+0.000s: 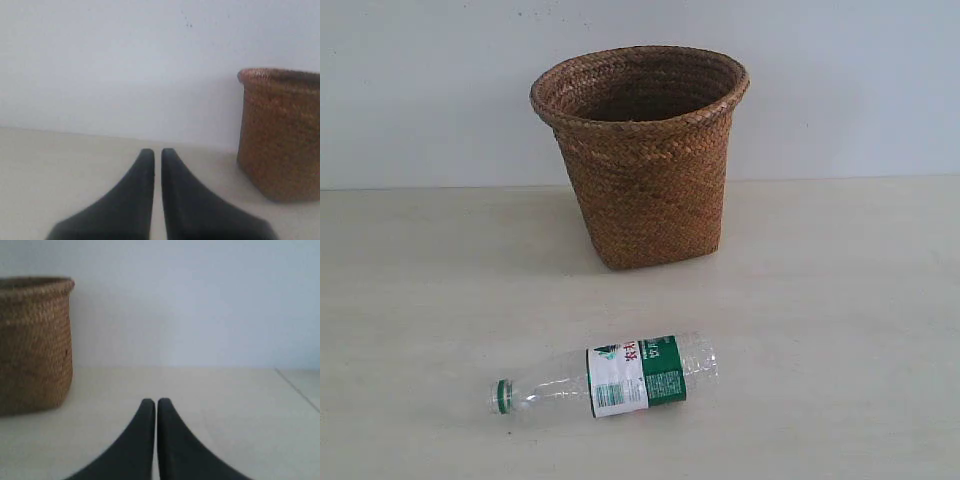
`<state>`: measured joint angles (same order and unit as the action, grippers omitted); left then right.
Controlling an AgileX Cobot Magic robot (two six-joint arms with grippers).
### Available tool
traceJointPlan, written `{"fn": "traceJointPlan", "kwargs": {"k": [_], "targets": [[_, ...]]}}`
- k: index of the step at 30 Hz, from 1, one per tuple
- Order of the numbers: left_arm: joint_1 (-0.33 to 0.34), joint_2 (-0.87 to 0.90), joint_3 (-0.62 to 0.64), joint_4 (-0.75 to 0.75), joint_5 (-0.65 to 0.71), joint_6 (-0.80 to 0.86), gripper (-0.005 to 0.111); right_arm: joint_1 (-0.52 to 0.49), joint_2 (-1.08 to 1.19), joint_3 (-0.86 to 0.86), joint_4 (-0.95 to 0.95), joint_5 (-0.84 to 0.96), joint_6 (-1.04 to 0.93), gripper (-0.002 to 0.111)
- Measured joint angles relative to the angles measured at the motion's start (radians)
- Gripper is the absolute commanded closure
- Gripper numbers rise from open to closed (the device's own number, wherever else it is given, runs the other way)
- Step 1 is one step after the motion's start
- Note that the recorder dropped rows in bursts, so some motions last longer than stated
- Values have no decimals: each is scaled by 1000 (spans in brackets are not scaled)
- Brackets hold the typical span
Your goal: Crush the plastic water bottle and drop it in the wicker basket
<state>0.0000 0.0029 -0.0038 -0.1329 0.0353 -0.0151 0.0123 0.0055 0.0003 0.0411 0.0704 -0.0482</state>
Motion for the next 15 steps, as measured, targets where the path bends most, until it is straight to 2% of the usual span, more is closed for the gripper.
{"fn": "traceJointPlan", "kwargs": {"k": [7,12,15], "targets": [[0,0,0,-10,-187,-97,102,0,-1,0,45,-279,167,108],[0,12,-4,-10,-222,-132,102,0,4,-65,49,-257,194,108],[0,66,-50,-10,-222,-140,102,0,55,-137,49,-248,188,108]]}}
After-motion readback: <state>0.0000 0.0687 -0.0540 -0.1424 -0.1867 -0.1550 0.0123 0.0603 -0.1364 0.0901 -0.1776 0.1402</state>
